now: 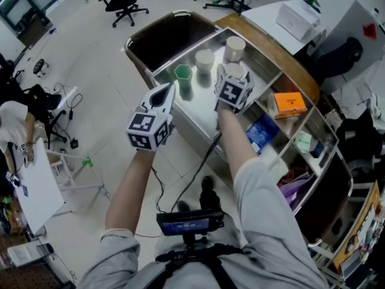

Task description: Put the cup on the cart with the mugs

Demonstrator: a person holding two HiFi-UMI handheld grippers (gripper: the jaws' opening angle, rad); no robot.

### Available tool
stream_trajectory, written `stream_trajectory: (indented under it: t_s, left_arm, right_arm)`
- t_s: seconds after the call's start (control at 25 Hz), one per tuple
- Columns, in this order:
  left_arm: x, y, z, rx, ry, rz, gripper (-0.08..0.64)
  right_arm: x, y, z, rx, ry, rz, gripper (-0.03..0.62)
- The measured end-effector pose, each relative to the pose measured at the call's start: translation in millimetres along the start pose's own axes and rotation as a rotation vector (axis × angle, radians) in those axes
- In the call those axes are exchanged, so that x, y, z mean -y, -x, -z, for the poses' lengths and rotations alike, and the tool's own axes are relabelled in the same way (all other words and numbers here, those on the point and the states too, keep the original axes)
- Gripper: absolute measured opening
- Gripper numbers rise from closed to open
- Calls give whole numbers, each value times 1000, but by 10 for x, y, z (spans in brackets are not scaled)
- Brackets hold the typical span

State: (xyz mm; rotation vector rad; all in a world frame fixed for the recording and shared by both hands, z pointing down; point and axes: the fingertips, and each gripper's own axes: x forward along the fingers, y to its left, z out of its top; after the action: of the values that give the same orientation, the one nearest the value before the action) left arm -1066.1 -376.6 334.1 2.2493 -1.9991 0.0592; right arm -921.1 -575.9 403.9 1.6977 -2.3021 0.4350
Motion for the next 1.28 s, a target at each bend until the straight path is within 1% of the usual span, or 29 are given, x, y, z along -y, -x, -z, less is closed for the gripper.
stream_trajectory:
  t_s: [0.16,0.36,0.4,0.44,0.56,0.68,0.76,0.84,0.96,1.04,1.12,1.28]
  left_arm:
    - [23,124,-7,5,-2,-4,2]
    - [34,388,-55,19,-6,-16,2]
    - [38,447,-65,22,-7,-18,2]
    - [42,512,-70,24,-8,-20,2]
    - [53,735,-43,26,-8,-30,2]
    - [62,973,34,20,-7,-42,2]
    - [52,1140,107,12,-2,-54,2]
    - [37,1297,190,3,3,-67,2]
    - [35,1527,321,-5,10,-85,2]
    - [37,1699,421,-14,18,-102,2]
    - [28,1897,546,-26,33,-126,1]
    - [-58,2299,748,-34,76,-185,2]
  right_arm:
    - [-80,207,-134,30,-22,-32,456]
    - [-219,555,-211,51,-19,-101,450]
    - [-252,634,-216,60,-16,-121,413]
    - [-295,720,-215,71,-12,-147,391]
    - [-437,1022,-175,108,14,-230,241]
    - [-566,1349,-81,121,32,-308,125]
    - [-664,1574,-33,131,44,-364,70]
    - [-783,1789,49,130,61,-425,35]
    - [-958,2070,255,110,80,-522,20]
    - [-1037,2258,389,95,83,-567,18]
    - [-1101,2443,544,87,86,-614,18]
    - [-1231,2720,925,49,127,-710,18]
